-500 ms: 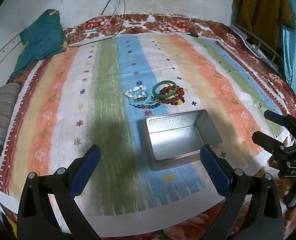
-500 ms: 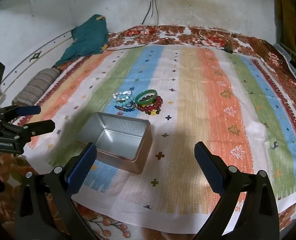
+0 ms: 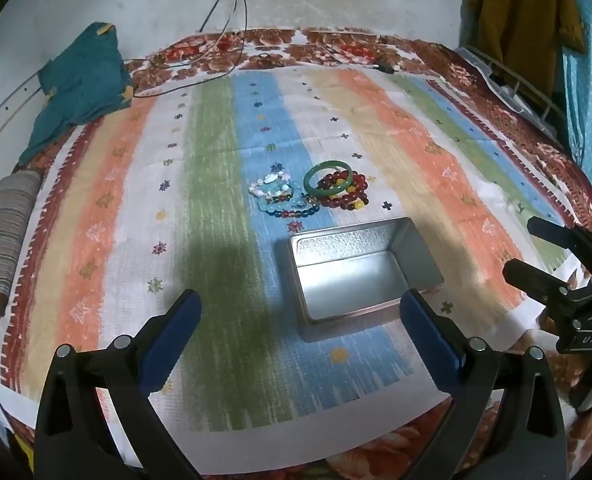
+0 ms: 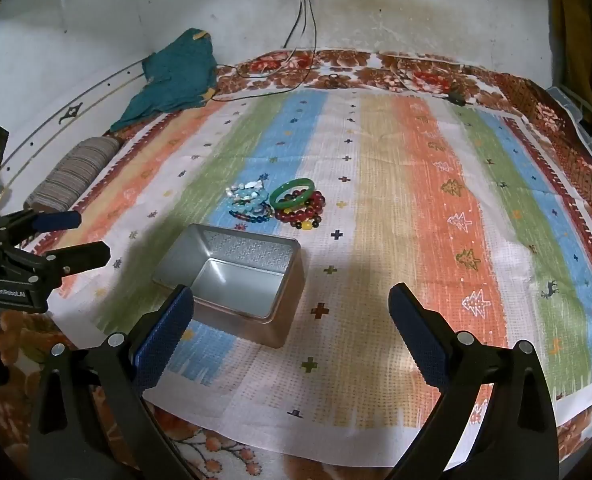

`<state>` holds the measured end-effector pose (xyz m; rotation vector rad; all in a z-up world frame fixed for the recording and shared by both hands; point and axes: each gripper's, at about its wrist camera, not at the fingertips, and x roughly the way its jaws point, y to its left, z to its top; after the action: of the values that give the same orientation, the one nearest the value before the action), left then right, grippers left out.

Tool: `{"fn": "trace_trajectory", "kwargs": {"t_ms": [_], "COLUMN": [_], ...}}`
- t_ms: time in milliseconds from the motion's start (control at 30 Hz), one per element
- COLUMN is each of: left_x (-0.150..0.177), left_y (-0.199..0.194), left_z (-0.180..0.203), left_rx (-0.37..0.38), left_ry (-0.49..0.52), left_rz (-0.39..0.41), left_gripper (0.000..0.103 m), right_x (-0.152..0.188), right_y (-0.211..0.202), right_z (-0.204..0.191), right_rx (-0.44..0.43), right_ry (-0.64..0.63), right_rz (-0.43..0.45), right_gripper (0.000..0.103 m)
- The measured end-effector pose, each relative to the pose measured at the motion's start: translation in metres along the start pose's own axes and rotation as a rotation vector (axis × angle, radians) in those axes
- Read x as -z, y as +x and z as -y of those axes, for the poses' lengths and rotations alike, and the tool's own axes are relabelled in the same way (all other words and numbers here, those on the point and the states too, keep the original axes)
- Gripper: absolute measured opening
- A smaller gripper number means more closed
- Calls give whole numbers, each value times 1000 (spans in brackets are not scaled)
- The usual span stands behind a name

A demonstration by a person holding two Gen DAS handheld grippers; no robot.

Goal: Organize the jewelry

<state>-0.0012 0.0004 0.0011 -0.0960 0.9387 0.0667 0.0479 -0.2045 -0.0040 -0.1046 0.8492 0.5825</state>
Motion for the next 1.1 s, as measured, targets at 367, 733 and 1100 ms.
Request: {"fn": "trace_trajectory", "kwargs": {"t_ms": [367, 733, 1100], "left_x": [3, 1, 3], "left_y": [2, 3, 4], "left_z": [3, 6, -1], "left_rx": [-3, 6, 0], "left_ry": [2, 6, -1], "left_rz": [-5, -10, -7], "left_gripper": [97, 97, 97], "right_x": [0, 4, -2], "right_y": [1, -4, 3], "right_z": [0, -7, -2], "right_rx": [4, 5, -5], "right_ry": [4, -30, -11], "right_rz": [-4, 14, -3], "right_gripper": [99, 99, 99]}}
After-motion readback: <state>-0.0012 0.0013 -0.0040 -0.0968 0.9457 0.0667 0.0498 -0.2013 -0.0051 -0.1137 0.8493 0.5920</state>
